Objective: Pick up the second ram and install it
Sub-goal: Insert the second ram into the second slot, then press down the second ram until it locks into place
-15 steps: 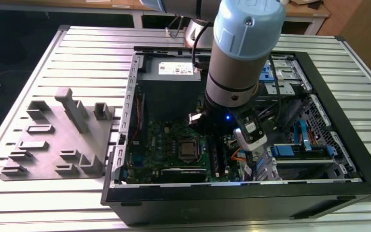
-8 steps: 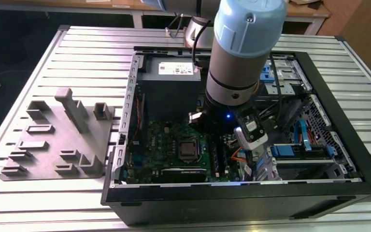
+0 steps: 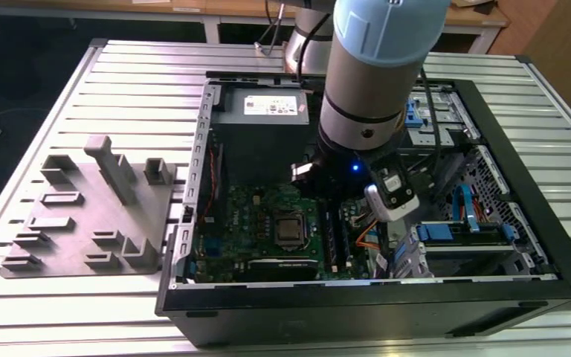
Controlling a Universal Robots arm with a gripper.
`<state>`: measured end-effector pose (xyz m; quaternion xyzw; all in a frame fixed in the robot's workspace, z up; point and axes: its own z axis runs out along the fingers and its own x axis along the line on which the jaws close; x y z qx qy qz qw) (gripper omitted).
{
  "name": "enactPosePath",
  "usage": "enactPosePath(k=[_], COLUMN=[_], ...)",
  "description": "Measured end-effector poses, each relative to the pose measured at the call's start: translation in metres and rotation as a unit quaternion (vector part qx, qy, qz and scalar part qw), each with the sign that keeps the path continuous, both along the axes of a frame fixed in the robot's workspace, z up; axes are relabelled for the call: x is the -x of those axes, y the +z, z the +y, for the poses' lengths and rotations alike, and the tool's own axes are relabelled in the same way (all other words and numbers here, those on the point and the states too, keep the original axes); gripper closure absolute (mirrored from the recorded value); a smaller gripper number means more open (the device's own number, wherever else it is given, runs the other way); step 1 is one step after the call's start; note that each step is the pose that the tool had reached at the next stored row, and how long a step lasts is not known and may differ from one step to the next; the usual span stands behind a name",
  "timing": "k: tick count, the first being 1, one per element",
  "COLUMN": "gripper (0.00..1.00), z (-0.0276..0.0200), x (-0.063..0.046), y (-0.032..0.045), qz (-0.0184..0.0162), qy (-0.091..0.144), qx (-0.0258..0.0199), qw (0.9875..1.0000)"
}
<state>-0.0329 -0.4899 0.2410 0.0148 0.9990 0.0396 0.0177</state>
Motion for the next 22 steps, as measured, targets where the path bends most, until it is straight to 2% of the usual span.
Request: enactPosePath(k=[1,11,12,13,22], gripper=[0.84,0.85,0.92,0.93,0.93], z=[0.0000,0.0000,0.0000,0.0000,0.0000], x=[0.0000,0.0000,0.0000,0.0000,0.0000], y=[0.0035,0.0044,0.0045,0.0046,0.0073], qz=[0.0000,0.0000,0.0000,0.0000,0.0000], qy=[0.000,0.000,0.000,0.000,0.000], qx=[0.0000,0.0000,0.0000,0.0000,0.0000], qw=[1.0000,1.0000,1.0000,1.0000,1.0000])
